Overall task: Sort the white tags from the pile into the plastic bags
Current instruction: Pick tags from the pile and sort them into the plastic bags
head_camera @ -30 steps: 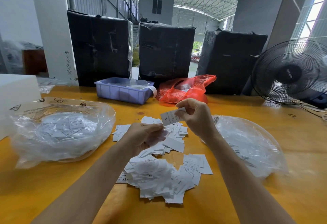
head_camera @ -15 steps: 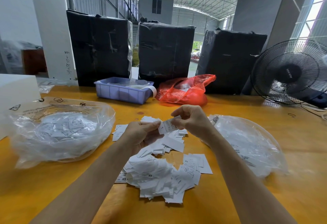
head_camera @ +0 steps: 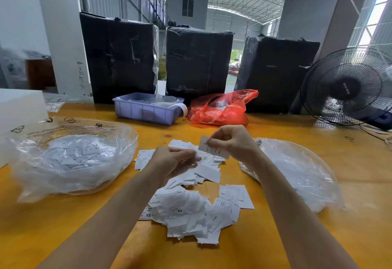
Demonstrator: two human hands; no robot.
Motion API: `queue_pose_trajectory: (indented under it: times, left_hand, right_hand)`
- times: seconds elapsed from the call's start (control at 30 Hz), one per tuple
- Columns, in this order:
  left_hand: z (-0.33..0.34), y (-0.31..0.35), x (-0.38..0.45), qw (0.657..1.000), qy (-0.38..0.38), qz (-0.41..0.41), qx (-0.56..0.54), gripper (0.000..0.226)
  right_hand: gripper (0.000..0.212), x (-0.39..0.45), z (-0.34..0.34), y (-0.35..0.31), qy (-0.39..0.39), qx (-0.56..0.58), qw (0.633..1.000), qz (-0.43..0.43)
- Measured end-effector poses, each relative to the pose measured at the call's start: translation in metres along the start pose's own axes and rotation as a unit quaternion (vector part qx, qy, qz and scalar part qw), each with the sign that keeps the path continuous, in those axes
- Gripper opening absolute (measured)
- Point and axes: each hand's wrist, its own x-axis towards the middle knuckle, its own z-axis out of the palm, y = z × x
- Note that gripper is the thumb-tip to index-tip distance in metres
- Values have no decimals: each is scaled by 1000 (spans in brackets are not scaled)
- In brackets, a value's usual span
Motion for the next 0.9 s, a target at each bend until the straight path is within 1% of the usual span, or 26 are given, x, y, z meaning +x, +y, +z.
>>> queue_pose_trajectory:
  times: [0.07, 0.4, 0.57, 0.67, 0.77, 0.9]
  left_hand:
    - [0, 1, -1, 1000, -5, -2, -17, 11]
    - [1, 1, 1, 1000, -8, -7, 8, 8]
    - [1, 0, 2, 1000, 7, -6, 22, 14]
    - [0, -2, 4, 1000, 2, -5, 22, 14]
    - [0, -4, 5, 1000, -11, -4, 15, 12]
    - [0, -3, 4, 1000, -6, -7, 29, 12]
  right_hand:
    - [7, -1, 2, 0, -1, -9, 1000, -11]
    - [8, -1, 6, 1, 0, -32, 999, -32]
    - [10, 0, 7, 1, 18, -38, 997, -58]
    - [10, 0, 8, 1, 29, -33, 997, -71]
    - [10, -1, 9, 0, 27, -31, 996, -84]
    - [10, -2, 9, -1, 19, -30, 996, -85]
